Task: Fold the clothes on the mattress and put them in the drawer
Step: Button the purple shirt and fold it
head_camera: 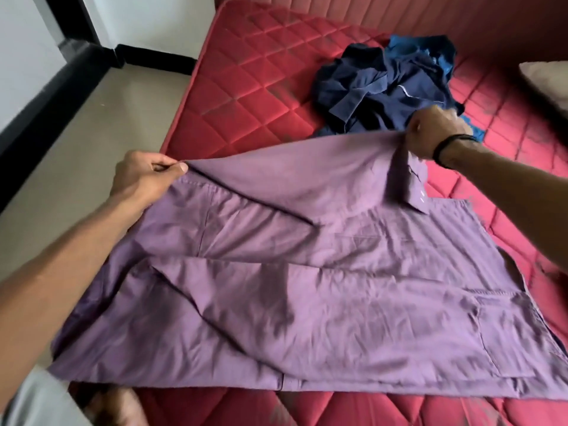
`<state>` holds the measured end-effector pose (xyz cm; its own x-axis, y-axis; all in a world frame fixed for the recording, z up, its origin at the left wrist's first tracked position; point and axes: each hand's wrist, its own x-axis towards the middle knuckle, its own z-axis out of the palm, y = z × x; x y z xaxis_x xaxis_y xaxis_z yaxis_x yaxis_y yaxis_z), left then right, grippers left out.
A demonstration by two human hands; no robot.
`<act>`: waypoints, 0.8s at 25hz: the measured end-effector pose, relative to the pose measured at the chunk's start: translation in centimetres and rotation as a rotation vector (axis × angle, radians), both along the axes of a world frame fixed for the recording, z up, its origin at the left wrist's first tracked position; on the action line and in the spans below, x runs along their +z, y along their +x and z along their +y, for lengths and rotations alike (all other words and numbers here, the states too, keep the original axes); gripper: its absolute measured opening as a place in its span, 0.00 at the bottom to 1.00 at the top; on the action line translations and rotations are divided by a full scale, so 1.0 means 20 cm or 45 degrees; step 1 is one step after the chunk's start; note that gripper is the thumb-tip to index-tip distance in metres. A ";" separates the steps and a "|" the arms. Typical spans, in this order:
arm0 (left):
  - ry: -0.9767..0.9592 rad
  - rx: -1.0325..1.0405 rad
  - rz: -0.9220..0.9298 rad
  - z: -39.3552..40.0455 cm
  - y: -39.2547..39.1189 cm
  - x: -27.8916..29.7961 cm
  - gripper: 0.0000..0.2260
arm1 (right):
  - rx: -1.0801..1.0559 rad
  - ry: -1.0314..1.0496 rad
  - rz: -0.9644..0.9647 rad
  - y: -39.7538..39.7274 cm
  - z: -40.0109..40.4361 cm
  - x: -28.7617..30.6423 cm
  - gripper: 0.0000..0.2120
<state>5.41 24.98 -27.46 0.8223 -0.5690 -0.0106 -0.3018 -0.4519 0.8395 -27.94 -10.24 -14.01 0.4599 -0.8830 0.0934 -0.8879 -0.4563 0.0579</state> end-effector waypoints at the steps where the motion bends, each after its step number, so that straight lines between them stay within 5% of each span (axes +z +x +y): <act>1: -0.004 0.023 0.007 0.01 0.02 -0.01 0.14 | -0.007 -0.062 -0.186 0.04 0.01 0.02 0.12; 4: -0.017 0.068 0.118 0.04 0.04 -0.04 0.23 | 0.270 -0.056 -0.590 0.12 0.10 0.01 0.19; 9: -0.110 0.098 0.259 0.06 0.04 -0.04 0.26 | 0.097 0.233 0.307 -0.38 0.03 -0.35 0.21; 11: -0.055 0.054 0.248 0.07 0.06 -0.03 0.23 | 0.056 0.174 0.416 -0.59 0.01 -0.43 0.23; 19: -0.140 -0.173 0.121 0.23 -0.02 0.34 0.06 | -0.130 -0.078 -0.001 -0.92 0.26 -0.15 0.11; 20: -0.114 -0.208 0.171 0.32 -0.04 0.36 0.09 | -0.160 -0.074 -0.035 -1.00 0.34 -0.13 0.10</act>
<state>4.71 31.41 -20.22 0.7136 -0.6982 -0.0572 -0.2479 -0.3280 0.9116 -47.98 -3.35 -16.62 0.3428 -0.9261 0.1575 -0.9394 -0.3383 0.0556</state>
